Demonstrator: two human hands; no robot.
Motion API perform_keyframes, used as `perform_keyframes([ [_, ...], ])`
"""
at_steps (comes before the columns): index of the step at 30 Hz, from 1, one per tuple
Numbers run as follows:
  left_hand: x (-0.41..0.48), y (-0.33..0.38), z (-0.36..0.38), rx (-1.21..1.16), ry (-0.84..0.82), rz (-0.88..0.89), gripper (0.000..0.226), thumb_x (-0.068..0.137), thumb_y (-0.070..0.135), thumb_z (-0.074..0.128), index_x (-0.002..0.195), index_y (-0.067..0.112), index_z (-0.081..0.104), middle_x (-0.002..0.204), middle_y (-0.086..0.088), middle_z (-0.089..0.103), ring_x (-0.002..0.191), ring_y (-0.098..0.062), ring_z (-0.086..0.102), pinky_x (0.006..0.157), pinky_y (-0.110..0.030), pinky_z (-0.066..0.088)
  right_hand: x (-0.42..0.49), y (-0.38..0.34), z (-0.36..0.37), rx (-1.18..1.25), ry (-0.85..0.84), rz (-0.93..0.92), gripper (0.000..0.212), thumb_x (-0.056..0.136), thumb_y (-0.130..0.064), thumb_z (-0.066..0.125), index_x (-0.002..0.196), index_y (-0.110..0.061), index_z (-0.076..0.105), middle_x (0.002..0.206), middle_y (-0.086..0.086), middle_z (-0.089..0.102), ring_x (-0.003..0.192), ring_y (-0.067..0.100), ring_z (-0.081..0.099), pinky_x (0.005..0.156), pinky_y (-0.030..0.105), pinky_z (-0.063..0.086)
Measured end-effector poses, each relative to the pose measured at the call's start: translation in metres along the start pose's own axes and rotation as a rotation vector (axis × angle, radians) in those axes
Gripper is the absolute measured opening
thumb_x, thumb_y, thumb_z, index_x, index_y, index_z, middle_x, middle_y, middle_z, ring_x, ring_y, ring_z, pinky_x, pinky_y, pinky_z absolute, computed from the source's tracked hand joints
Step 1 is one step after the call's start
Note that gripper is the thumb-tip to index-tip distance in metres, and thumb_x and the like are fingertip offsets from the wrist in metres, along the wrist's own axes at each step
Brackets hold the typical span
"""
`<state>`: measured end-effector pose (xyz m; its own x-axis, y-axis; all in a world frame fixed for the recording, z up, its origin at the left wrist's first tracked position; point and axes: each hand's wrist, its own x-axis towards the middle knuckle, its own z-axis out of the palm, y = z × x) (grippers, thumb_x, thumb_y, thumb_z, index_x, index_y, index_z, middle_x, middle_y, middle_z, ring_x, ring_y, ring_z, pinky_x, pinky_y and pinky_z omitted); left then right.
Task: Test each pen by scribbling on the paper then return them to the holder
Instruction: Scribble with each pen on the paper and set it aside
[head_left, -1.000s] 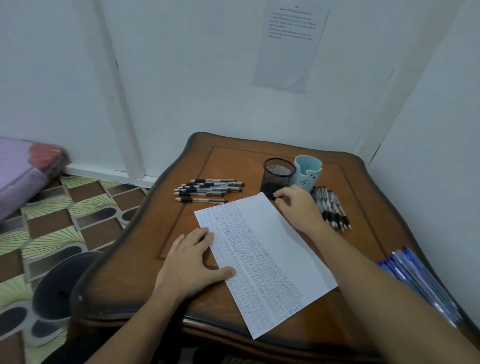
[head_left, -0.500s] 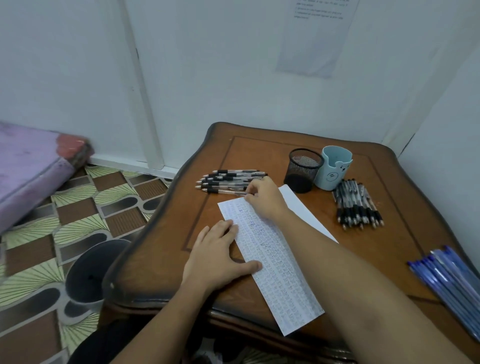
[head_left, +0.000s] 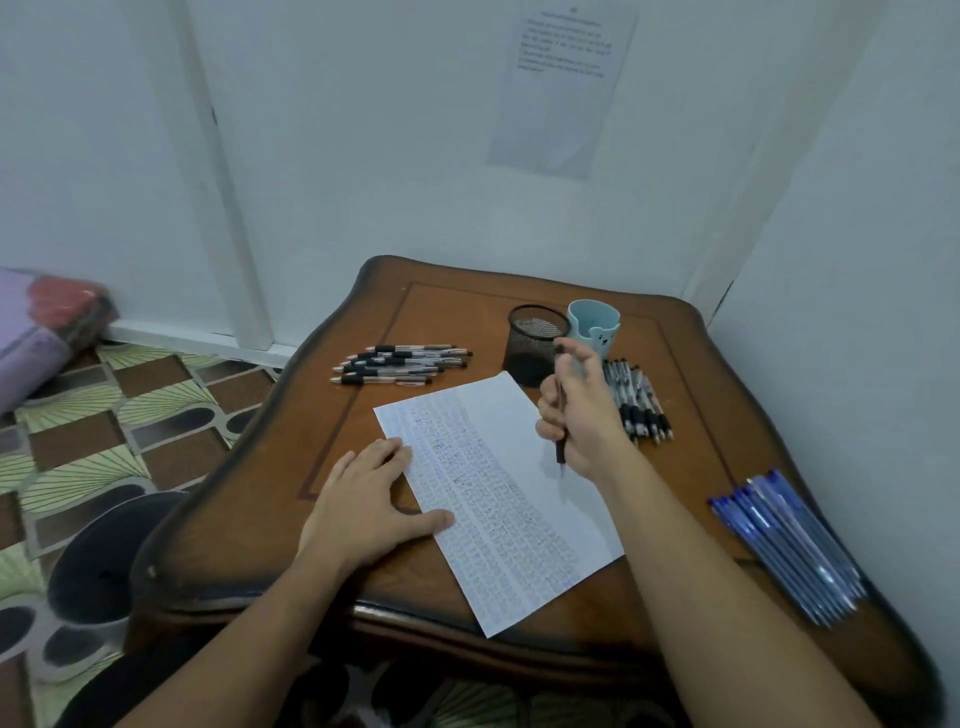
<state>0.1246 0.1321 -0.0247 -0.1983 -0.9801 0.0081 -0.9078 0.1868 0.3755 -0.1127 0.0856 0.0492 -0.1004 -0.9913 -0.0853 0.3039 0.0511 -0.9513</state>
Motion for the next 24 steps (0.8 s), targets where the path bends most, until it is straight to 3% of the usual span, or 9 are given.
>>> perform_keyframes([
  [5,0.000,0.001,0.001,0.007,0.012,0.003,0.137,0.040,0.105,0.016,0.151,0.026,0.029,0.160,0.010,0.018,0.145,-0.006,0.013,0.120,-0.034,0.000,-0.025,0.002,-0.017,-0.055,-0.004,0.008,0.016,0.101,-0.035,0.052,0.103,-0.019,0.049,0.057,0.000,0.033,0.044,0.009,0.021,0.042,0.021,0.017],
  [8,0.001,0.001,0.002,0.012,0.013,0.002,0.136,0.041,0.105,0.016,0.151,0.026,0.030,0.159,0.010,0.019,0.145,-0.006,0.014,0.120,-0.034,0.000,-0.034,0.002,-0.028,-0.022,0.007,-0.005,0.012,0.102,-0.022,0.054,0.106,-0.011,0.058,0.049,0.000,0.035,0.039,0.010,0.029,0.040,0.023,0.027],
  [11,0.003,-0.001,0.004,0.007,0.020,-0.001,0.133,0.044,0.104,0.021,0.151,0.025,0.031,0.159,0.010,0.021,0.145,-0.006,0.015,0.120,-0.034,0.001,-0.041,0.003,-0.042,0.020,-0.005,0.052,0.038,0.107,-0.026,0.039,0.095,-0.003,0.066,0.057,0.005,0.054,0.054,0.014,0.050,0.058,0.032,0.041],
  [13,0.003,-0.002,0.005,0.002,0.019,-0.003,0.130,0.046,0.103,0.025,0.150,0.026,0.032,0.158,0.011,0.021,0.145,-0.007,0.016,0.120,-0.034,0.002,-0.045,0.006,-0.055,0.010,-0.017,0.108,0.058,0.107,-0.043,0.028,0.086,-0.003,0.064,0.058,0.003,0.050,0.056,0.013,0.044,0.060,0.031,0.034],
  [15,0.003,-0.002,0.005,-0.006,0.018,-0.005,0.126,0.048,0.101,0.031,0.150,0.026,0.033,0.158,0.011,0.022,0.144,-0.007,0.017,0.120,-0.035,0.003,-0.052,0.012,-0.069,-0.102,-0.021,0.136,0.064,0.104,-0.053,0.025,0.089,-0.004,0.064,0.057,0.004,0.047,0.053,0.013,0.040,0.056,0.029,0.031],
  [19,0.003,0.000,0.004,0.002,0.015,-0.006,0.122,0.052,0.098,0.036,0.150,0.025,0.033,0.158,0.011,0.023,0.144,-0.007,0.018,0.120,-0.036,0.005,-0.067,0.028,-0.093,-0.221,-0.102,0.053,0.048,0.091,-0.048,0.052,0.099,-0.003,0.065,0.074,0.014,0.066,0.060,0.020,0.059,0.047,0.025,0.042],
  [22,0.002,0.000,0.004,-0.007,0.014,-0.002,0.123,0.051,0.098,0.036,0.149,0.024,0.034,0.158,0.010,0.024,0.143,-0.009,0.020,0.121,-0.037,0.006,-0.075,0.042,-0.098,-0.213,-0.070,-0.023,0.033,0.084,-0.045,0.069,0.072,-0.017,0.056,0.057,0.002,0.048,0.050,0.017,0.038,0.042,0.022,0.029],
  [24,0.001,0.000,0.003,-0.010,0.020,0.000,0.121,0.053,0.097,0.038,0.149,0.023,0.034,0.157,0.009,0.025,0.143,-0.011,0.021,0.121,-0.037,0.007,-0.078,0.046,-0.096,-0.314,-0.041,-0.060,0.027,0.098,-0.031,0.057,0.076,-0.015,0.055,0.056,0.003,0.053,0.050,0.018,0.037,0.042,0.021,0.029],
])
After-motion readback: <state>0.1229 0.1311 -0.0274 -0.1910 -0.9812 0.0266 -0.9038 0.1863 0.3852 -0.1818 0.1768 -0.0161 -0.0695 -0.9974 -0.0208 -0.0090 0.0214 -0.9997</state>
